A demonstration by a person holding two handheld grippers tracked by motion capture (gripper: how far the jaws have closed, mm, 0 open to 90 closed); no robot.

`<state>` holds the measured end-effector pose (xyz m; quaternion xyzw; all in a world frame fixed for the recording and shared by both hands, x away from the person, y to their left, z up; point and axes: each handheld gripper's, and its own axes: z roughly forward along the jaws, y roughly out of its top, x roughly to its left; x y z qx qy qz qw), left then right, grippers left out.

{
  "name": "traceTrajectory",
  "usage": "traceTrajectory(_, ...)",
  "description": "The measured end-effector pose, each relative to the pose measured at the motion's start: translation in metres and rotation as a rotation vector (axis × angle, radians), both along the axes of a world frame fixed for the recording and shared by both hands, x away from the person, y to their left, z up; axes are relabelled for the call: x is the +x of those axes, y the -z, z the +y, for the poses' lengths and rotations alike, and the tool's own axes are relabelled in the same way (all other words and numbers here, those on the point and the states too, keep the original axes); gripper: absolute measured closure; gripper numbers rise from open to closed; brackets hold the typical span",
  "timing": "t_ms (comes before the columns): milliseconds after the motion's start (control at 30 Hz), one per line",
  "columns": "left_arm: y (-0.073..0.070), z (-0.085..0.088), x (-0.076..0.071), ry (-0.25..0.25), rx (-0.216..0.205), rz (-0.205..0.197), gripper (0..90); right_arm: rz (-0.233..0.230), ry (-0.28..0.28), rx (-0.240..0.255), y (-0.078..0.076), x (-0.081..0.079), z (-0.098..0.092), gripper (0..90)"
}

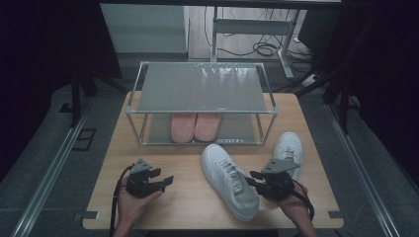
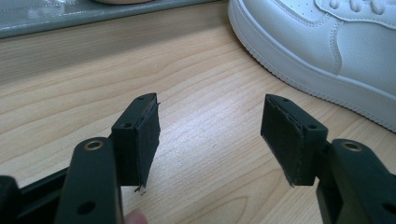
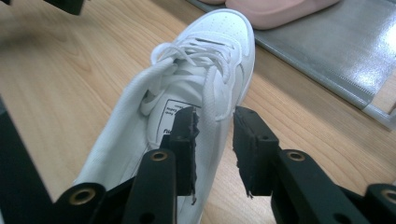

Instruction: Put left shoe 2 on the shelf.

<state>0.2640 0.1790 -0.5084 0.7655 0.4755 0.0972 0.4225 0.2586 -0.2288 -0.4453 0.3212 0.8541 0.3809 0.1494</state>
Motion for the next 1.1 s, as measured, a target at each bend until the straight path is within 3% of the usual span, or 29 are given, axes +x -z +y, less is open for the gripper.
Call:
traceTrajectory(233, 0.0, 0.001, 0.001, -0.004, -0.008, 0.004, 38.2, 0.015, 0.014, -0.048, 0.011, 0.011, 0.019, 62.9)
traceTrajectory(400, 0.0, 0.002, 0.0, -0.007, -0.009, 0.0, 38.3, 0.01, 0.064, -0.092, 0.015, 0.017, 0.028, 62.8)
traceTrajectory(600, 0.0, 0.0, 0.0, -0.002, -0.007, 0.002, 38.3, 0.017, 0.095, -0.087, 0.021, 0.021, 0.031, 63.2)
traceTrajectory(800, 0.0, -0.001, 0.0, -0.001, -0.004, 0.004, 38.3, 0.045, 0.105, -0.044, 0.024, 0.023, 0.031, 73.7)
traceTrajectory(1100, -0.001, 0.0, 0.0, -0.002, -0.007, 0.002, 38.7, 0.007, 0.134, -0.05, 0.025, 0.019, 0.033, 79.4)
